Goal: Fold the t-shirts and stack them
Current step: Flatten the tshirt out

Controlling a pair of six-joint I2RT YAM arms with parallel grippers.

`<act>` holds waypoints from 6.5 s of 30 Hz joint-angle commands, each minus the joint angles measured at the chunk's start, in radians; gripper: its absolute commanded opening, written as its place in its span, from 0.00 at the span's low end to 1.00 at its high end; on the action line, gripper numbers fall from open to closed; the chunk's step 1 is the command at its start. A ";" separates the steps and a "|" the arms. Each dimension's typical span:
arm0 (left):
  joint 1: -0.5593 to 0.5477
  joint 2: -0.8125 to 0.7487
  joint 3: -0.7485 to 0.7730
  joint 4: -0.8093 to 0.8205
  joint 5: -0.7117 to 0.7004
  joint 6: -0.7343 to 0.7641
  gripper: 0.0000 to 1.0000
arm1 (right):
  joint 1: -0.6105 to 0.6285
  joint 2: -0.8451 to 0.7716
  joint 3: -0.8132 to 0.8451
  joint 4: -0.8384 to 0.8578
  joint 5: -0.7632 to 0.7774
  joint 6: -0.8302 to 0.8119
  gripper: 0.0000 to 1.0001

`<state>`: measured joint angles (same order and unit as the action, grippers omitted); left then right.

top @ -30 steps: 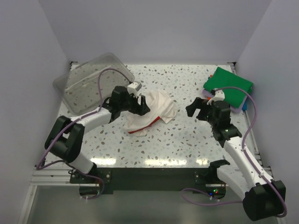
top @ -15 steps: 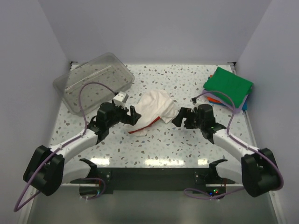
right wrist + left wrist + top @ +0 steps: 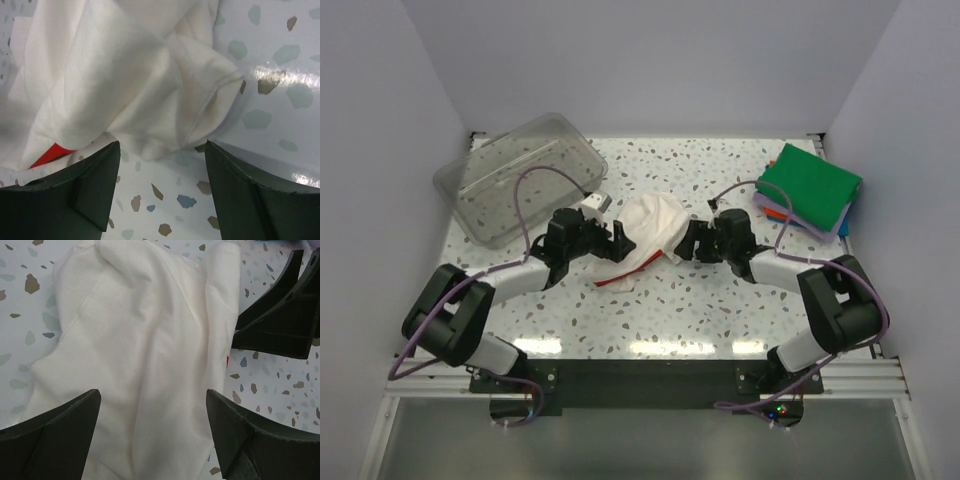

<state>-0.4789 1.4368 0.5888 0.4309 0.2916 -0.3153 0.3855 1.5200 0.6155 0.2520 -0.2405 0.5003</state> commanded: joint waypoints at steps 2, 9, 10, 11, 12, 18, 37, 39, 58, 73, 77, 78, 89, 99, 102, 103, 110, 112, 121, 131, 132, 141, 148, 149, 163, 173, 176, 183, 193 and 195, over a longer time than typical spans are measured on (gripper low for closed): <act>-0.001 0.100 0.109 0.106 0.053 -0.004 0.91 | 0.003 0.071 0.096 0.052 0.033 -0.029 0.71; -0.004 0.247 0.224 0.112 0.109 -0.001 0.90 | 0.003 0.230 0.176 0.061 -0.011 -0.014 0.47; -0.004 0.285 0.239 0.114 0.150 -0.004 0.84 | 0.003 0.236 0.181 0.056 -0.020 -0.009 0.34; -0.004 0.304 0.271 0.115 0.173 -0.014 0.80 | 0.004 0.233 0.191 0.050 -0.026 0.001 0.27; -0.004 0.322 0.285 0.115 0.196 -0.022 0.72 | 0.004 0.227 0.196 0.040 -0.031 0.007 0.20; -0.004 0.393 0.358 0.089 0.254 -0.103 0.00 | 0.003 0.086 0.271 -0.143 0.049 0.008 0.00; -0.004 0.041 0.574 -0.331 -0.050 -0.113 0.00 | 0.003 -0.121 0.938 -1.009 0.256 -0.103 0.00; -0.004 -0.013 0.572 -0.368 -0.083 -0.110 0.00 | 0.003 -0.132 1.003 -1.069 0.263 -0.129 0.00; -0.012 -0.424 0.652 -0.837 -0.241 -0.057 0.00 | 0.001 -0.445 1.078 -1.350 0.198 -0.117 0.00; -0.010 -0.073 0.689 -0.871 -0.396 -0.008 0.69 | -0.008 -0.124 0.904 -1.185 0.365 -0.125 0.79; -0.009 -0.110 0.596 -0.906 -0.413 -0.021 0.71 | -0.011 -0.208 0.753 -1.160 0.379 -0.091 0.84; -0.009 -0.111 0.550 -0.932 -0.426 -0.025 0.70 | -0.013 -0.237 0.722 -1.152 0.385 -0.088 0.84; 0.126 -0.238 0.237 -0.911 -0.466 -0.165 0.71 | -0.186 -0.221 0.501 -1.051 0.270 -0.111 0.74; 0.275 -0.466 -0.029 -0.906 -0.551 -0.315 0.69 | -0.201 -0.109 0.497 -0.981 0.205 -0.109 0.73; 0.275 -0.535 -0.060 -0.925 -0.575 -0.387 0.66 | -0.207 -0.075 0.498 -0.968 0.208 -0.118 0.73; 0.273 -0.545 -0.063 -0.935 -0.583 -0.416 0.66 | -0.211 -0.066 0.495 -0.962 0.201 -0.118 0.74; 0.273 -0.555 -0.089 -0.942 -0.580 -0.452 0.66 | -0.214 -0.011 0.449 -0.905 0.139 -0.124 0.80; 0.273 -0.552 -0.093 -0.934 -0.579 -0.452 0.66 | -0.215 0.011 0.428 -0.893 0.141 -0.124 0.81; 0.273 -0.550 -0.179 -0.842 -0.552 -0.433 0.66 | -0.215 0.042 0.392 -0.818 0.121 -0.124 0.27; 0.272 -0.380 -0.210 -0.546 -0.448 -0.341 0.63 | -0.257 -0.043 0.481 -0.976 0.237 -0.170 0.00; 0.270 -0.365 -0.211 -0.528 -0.437 -0.340 0.62 | -0.266 -0.059 0.484 -0.987 0.257 -0.174 0.00; 0.212 -0.282 -0.185 -0.317 -0.296 -0.239 0.61 | -0.382 -0.113 0.443 -1.054 0.336 -0.187 0.00; 0.158 -0.369 -0.165 -0.279 -0.230 -0.202 0.62 | -0.382 -0.109 0.415 -1.047 0.328 -0.174 0.00; 0.151 -0.393 -0.165 -0.302 -0.241 -0.205 0.62 | -0.382 -0.104 0.415 -1.048 0.325 -0.174 0.00; 0.120 -0.590 -0.152 -0.935 -0.597 -0.508 0.58 | -0.382 -0.066 0.411 -1.017 0.270 -0.180 0.00; 0.120 -0.563 -0.248 -0.822 -0.533 -0.527 0.51 | -0.382 -0.080 0.388 -1.007 0.248 -0.175 0.00; 0.120 -0.552 -0.248 -0.772 -0.503 -0.509 0.46 | -0.382 -0.086 0.391 -1.013 0.251 -0.178 0.00; 0.120 -0.555 -0.183 -0.842 -0.473 -0.515 0.00 | -0.382 -0.093 0.395 -1.020 0.254 -0.178 0.00; 0.120 -0.648 0.077 -1.236 -0.522 -0.562 0.17 | -0.382 -0.092 0.382 -1.021 0.270 -0.190 0.00; 0.120 -0.664 0.065 -1.268 -0.523 -0.559 0.25 | -0.382 -0.087 0.375 -1.016 0.261 -0.189 0.00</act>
<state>-0.3550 0.7879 0.6399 -0.6819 -0.2073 -0.8543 0.0010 1.4517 1.0042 -0.7696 0.0319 0.3271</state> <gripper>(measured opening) 0.221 0.008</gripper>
